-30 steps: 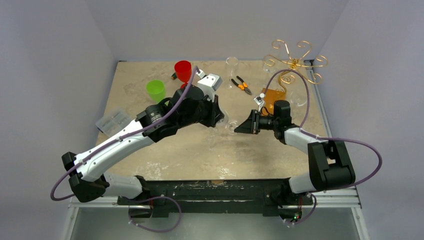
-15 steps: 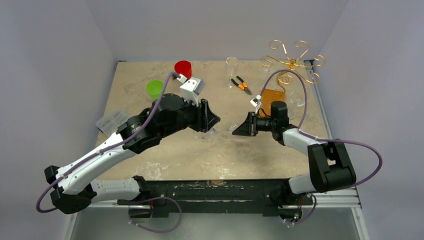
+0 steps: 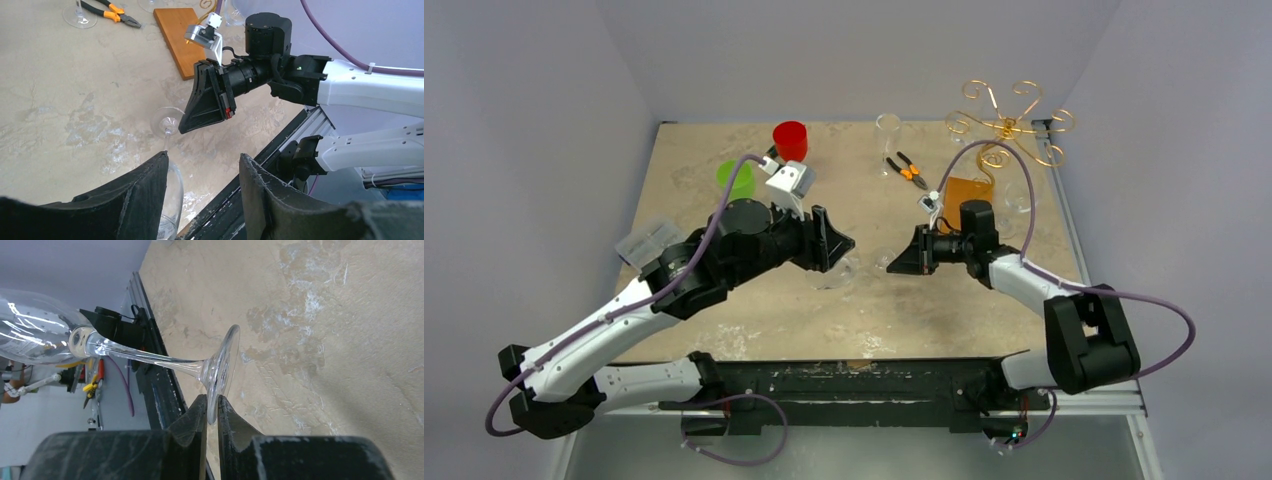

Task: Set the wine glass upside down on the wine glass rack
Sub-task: Turn the wine glass upside down at the wine rack.

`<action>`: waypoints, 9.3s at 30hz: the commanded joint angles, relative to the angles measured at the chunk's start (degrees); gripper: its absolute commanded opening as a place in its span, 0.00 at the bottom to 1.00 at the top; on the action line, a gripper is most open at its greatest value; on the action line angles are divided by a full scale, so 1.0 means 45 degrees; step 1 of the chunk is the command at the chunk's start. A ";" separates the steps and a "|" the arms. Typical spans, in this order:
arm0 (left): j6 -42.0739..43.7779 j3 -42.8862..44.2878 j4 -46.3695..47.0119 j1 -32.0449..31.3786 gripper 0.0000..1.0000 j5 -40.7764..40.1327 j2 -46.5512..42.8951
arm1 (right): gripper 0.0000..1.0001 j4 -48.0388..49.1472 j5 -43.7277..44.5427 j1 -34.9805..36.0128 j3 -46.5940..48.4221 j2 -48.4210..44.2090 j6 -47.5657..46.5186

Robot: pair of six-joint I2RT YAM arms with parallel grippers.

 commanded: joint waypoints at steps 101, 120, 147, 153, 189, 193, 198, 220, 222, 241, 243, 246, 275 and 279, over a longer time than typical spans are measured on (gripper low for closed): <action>0.5877 -0.3787 -0.0988 0.3661 0.96 -0.4153 -0.4747 | 0.00 -1.5870 0.6247 -0.0210 1.6842 -0.1843 -1.6400; 0.5790 -0.4523 -0.0708 0.4186 0.95 -0.2487 -0.4797 | 0.00 -1.5678 0.6909 -0.0211 1.6426 -0.2207 -1.8864; 0.5432 -0.4586 -0.0654 0.5824 0.93 -0.0505 -0.5374 | 0.00 -1.2255 1.0276 -0.0073 1.4385 -0.2330 -2.2274; 0.5414 -0.4580 -0.0683 0.5826 0.93 -0.0349 -0.5284 | 0.00 -1.2292 1.0918 -0.0075 1.4622 -0.1744 -2.2273; 0.5492 -0.4619 -0.0703 0.5828 0.93 -0.0231 -0.5470 | 0.00 -1.0733 1.3595 -0.0151 1.4483 -0.0328 -2.2271; 0.5499 -0.4616 -0.0702 0.5812 0.93 -0.0266 -0.5459 | 0.00 -1.0495 1.3668 -0.0151 1.4482 -0.0122 -2.2292; 0.5512 -0.4621 -0.0688 0.5837 0.93 -0.0290 -0.5453 | 0.00 -1.0332 1.3671 -0.0166 1.4647 0.0153 -2.2294; 0.5502 -0.4607 -0.0676 0.5960 0.93 -0.0212 -0.5491 | 0.00 -1.0372 1.3000 -0.0059 1.5536 0.0902 -2.1636; 0.5512 -0.4610 -0.0682 0.5964 0.93 -0.0193 -0.5491 | 0.00 -1.0364 1.2721 0.0017 1.5484 0.0880 -2.1611; 0.5476 -0.4625 -0.0683 0.6004 0.93 -0.0134 -0.5560 | 0.00 -1.0022 1.2916 0.0871 1.5307 0.0774 -2.1669; 0.5500 -0.4619 -0.0685 0.5995 0.93 -0.0146 -0.5573 | 0.00 -1.0132 1.2928 0.0932 1.5308 0.0712 -2.1684; 0.5512 -0.4629 -0.0678 0.6004 0.93 -0.0154 -0.5598 | 0.00 -1.0361 1.2939 0.0987 1.5250 0.0471 -2.1742; 0.5492 -0.4649 -0.0690 0.6019 0.93 -0.0078 -0.5627 | 0.10 -1.1155 1.3926 0.1039 1.3604 -0.0456 -2.1887; 0.5478 -0.4646 -0.0693 0.6007 0.93 -0.0056 -0.5622 | 0.14 -1.1507 1.3768 0.1040 1.3710 -0.0408 -2.1884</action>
